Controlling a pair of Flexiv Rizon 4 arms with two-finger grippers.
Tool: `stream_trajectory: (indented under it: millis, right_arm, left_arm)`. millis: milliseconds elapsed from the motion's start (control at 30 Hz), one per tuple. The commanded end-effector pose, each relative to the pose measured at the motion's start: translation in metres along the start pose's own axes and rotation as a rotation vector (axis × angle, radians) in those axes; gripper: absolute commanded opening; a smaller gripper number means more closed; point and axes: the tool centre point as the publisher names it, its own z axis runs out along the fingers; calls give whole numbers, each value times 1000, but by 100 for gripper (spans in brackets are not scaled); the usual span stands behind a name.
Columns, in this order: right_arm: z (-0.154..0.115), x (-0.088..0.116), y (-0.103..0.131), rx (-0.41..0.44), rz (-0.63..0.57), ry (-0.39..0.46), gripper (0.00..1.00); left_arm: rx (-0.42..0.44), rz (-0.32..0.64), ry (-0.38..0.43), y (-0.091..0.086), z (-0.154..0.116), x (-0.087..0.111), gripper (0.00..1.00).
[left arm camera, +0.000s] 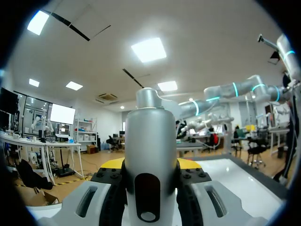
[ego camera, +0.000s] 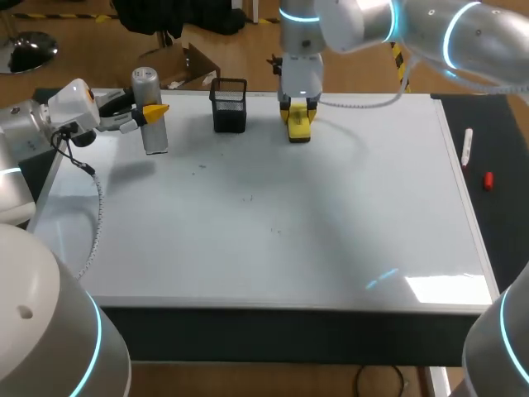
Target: Pick up the inspection probe, press it on each red-marked spot on the whiteboard one by one, put down the probe, pick up the eraser, and wipe off all the red marks.
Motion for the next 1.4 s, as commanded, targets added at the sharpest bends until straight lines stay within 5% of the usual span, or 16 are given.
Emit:
stream_trajectory:
  millis: [33, 400, 433, 467, 967, 1400]
  right_arm:
    - [0, 0, 0, 3, -1, 4, 0]
    - [0, 0, 0, 3, -1, 4, 0]
    - [0, 0, 0, 3, -1, 4, 42]
    - [0, 0, 0, 3, -1, 4, 100]
    - [-8, 2, 15, 3, 9, -24, 100]
    - [-56, 28, 54, 25, 112, -116, 100]
  left_arm:
    - [1, 2, -2, -1, 0, 1, 0]
    - [1, 2, -2, -1, 0, 1, 0]
    - [1, 2, -2, -1, 0, 1, 0]
    - [1, 2, -2, -1, 0, 1, 0]
    - [1, 2, -2, -1, 0, 1, 0]
    - [1, 2, -2, -1, 0, 1, 0]
